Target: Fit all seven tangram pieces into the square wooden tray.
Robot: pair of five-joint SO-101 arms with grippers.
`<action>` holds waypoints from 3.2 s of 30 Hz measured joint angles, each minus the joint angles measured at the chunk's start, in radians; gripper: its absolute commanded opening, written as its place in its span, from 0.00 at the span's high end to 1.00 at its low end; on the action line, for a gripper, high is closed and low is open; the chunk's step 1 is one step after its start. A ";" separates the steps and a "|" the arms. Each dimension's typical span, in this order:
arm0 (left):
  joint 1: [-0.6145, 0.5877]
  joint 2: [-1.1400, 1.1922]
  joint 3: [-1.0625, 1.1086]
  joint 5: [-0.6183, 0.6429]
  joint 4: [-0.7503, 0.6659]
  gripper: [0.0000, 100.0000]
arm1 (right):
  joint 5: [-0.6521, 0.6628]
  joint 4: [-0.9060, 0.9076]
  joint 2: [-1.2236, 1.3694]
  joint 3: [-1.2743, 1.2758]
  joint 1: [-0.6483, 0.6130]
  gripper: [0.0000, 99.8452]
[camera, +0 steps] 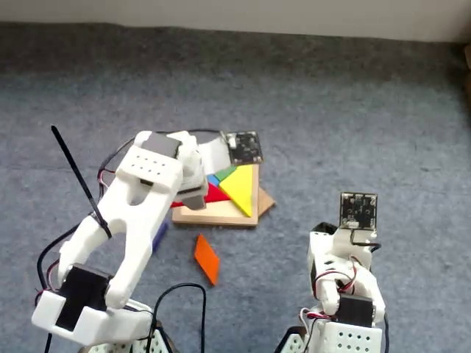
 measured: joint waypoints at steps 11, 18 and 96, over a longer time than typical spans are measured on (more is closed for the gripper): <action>0.025 0.117 -0.012 -0.118 0.000 0.76 | 0.000 0.000 0.000 0.000 0.000 0.98; 0.060 0.247 -0.095 -0.118 -0.002 0.76 | 0.000 0.000 0.000 0.000 0.000 0.98; -0.153 0.242 -0.229 0.110 0.014 0.67 | 0.000 0.000 0.000 0.000 0.003 0.98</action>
